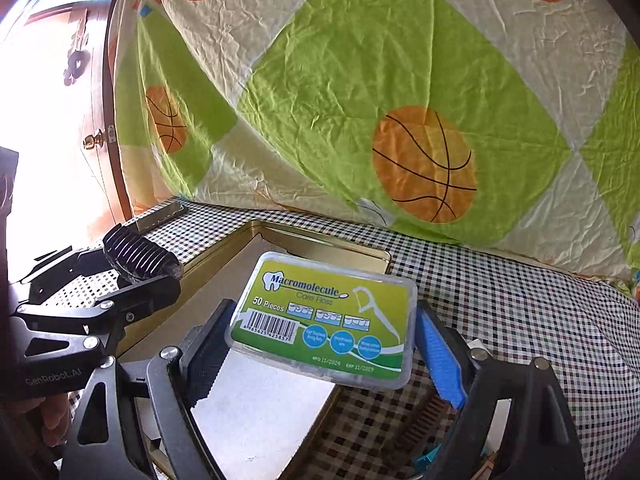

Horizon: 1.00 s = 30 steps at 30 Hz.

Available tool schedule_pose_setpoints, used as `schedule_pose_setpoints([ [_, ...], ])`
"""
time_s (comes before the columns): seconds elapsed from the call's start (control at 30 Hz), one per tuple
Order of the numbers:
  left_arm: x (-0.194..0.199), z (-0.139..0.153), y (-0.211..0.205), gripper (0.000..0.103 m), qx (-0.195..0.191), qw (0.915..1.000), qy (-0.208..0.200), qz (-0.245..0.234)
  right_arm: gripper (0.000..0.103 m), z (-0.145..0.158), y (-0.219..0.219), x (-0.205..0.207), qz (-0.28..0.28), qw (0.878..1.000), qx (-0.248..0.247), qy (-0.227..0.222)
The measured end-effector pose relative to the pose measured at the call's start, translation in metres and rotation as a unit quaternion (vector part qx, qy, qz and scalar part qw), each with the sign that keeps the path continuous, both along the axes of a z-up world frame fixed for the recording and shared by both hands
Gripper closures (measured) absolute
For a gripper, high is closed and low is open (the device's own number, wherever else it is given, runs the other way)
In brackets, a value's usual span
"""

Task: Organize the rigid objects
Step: 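Lower and release the claw clip and floss box into the gold tin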

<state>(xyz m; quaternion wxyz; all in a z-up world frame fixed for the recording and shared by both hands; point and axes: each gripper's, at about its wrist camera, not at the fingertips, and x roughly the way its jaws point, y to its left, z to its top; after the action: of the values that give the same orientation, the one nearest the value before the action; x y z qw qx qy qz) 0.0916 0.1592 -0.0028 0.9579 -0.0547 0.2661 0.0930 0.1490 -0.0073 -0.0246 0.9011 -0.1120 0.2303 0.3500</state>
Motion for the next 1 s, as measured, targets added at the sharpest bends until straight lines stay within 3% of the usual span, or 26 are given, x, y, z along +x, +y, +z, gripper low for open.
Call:
schedule_pose_setpoints([
  [0.47, 0.033, -0.014, 0.03, 0.032, -0.006, 0.9973, 0.071, 0.016, 0.015, -0.014, 0.04, 0.025, 0.022, 0.998, -0.052, 0.035],
  [1.0, 0.049, -0.023, 0.04, 0.03, 0.018, 0.9942, 0.1, 0.034, 0.015, -0.023, 0.052, 0.036, 0.013, 0.997, -0.049, 0.06],
])
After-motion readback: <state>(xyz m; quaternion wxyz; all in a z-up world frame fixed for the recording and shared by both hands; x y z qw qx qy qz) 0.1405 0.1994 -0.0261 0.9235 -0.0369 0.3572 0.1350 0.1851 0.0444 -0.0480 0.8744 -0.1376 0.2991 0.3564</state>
